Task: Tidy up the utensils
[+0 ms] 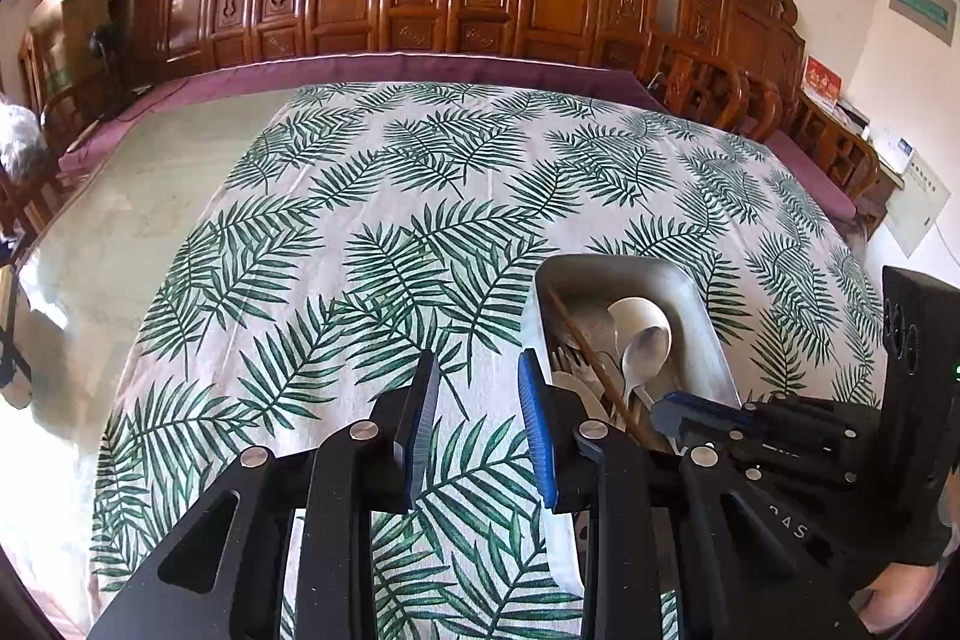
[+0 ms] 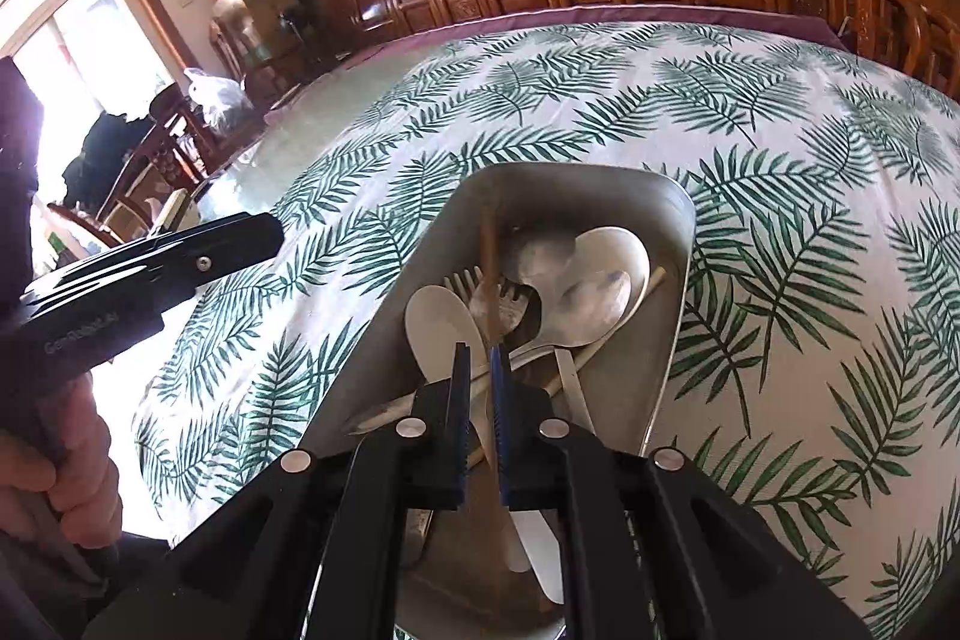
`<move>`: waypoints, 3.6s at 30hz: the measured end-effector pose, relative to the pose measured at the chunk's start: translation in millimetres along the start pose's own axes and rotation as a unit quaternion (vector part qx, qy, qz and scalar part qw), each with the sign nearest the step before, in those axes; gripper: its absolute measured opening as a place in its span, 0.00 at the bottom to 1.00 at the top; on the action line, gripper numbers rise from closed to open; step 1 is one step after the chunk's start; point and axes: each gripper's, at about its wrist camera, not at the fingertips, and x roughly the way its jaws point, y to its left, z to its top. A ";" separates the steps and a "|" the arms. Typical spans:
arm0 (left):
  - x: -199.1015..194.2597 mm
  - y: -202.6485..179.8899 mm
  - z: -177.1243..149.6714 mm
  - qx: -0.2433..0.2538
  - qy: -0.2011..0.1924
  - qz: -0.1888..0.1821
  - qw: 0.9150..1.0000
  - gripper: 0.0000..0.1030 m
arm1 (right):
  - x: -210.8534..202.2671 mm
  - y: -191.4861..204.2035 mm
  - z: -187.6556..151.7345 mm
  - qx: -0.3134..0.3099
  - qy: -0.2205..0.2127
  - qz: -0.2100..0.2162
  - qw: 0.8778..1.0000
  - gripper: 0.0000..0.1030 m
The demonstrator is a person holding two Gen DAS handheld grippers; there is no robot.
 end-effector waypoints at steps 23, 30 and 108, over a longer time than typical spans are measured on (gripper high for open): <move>-67.3 -76.6 -38.1 0.059 -0.051 0.033 0.996 0.89 | -149.0 -12.3 -41.8 -0.032 -0.091 -0.081 0.992 0.58; -96.3 -102.5 -45.5 0.056 -0.058 0.031 0.996 0.93 | -193.2 -23.9 -61.0 -0.008 -0.119 -0.110 0.987 0.82; -284.2 -157.3 -70.1 0.039 -0.182 0.017 0.982 0.93 | -394.4 46.0 -108.6 -0.018 -0.287 -0.190 0.939 0.97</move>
